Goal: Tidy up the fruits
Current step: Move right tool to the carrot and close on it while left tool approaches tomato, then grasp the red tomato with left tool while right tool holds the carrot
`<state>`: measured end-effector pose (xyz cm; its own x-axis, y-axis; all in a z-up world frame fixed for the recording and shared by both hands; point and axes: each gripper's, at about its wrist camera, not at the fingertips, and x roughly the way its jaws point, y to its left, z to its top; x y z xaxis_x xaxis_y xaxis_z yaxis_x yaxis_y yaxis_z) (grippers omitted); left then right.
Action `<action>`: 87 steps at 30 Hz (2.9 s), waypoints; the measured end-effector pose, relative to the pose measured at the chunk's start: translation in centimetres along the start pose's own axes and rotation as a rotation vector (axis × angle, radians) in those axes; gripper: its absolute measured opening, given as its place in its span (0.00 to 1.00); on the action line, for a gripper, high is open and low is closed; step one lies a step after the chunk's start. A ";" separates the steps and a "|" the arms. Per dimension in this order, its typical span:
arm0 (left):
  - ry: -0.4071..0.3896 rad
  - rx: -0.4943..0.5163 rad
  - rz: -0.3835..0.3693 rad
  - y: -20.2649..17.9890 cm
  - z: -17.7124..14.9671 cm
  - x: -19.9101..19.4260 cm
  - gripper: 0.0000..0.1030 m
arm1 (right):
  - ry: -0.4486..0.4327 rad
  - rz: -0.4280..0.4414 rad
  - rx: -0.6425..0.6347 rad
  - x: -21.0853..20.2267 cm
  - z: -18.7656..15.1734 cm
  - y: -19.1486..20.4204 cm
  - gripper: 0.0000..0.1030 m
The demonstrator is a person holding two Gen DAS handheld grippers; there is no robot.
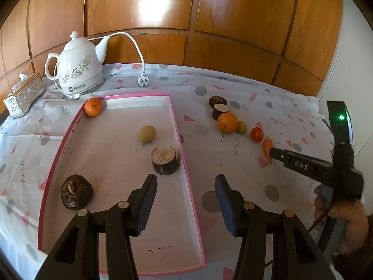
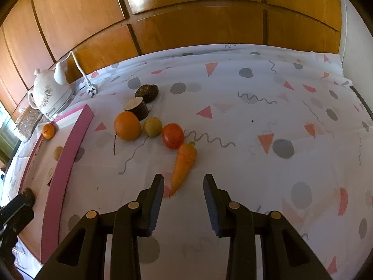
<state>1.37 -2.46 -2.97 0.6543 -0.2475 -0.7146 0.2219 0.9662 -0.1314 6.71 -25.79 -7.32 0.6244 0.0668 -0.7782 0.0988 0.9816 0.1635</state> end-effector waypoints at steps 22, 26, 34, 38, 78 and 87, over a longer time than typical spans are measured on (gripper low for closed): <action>0.031 0.026 -0.025 -1.2 0.6 1.5 0.51 | -0.014 -0.164 -0.149 2.0 0.7 -1.7 0.20; 0.042 0.032 -0.036 -1.8 1.3 2.1 0.51 | -0.012 -0.153 -0.143 1.9 0.6 -3.0 0.20; 0.076 0.039 -0.128 -4.6 3.1 4.1 0.50 | -0.019 -0.126 -0.129 1.9 0.5 -3.6 0.21; 0.094 0.055 -0.168 -6.1 4.0 5.3 0.40 | -0.026 -0.101 -0.108 1.9 0.4 -4.0 0.21; 0.179 0.107 -0.221 -12.2 5.9 13.2 0.23 | -0.055 -0.039 -0.062 1.8 0.0 -4.9 0.22; 0.048 0.162 -0.071 -10.1 2.0 10.3 0.23 | -0.052 -0.057 -0.078 1.9 0.0 -4.6 0.22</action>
<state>7.28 -14.91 -7.61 0.5985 -0.3071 -0.7399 0.3823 0.9211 -0.0730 7.44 -30.22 -9.54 0.6591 0.0029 -0.7521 0.0761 0.9946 0.0705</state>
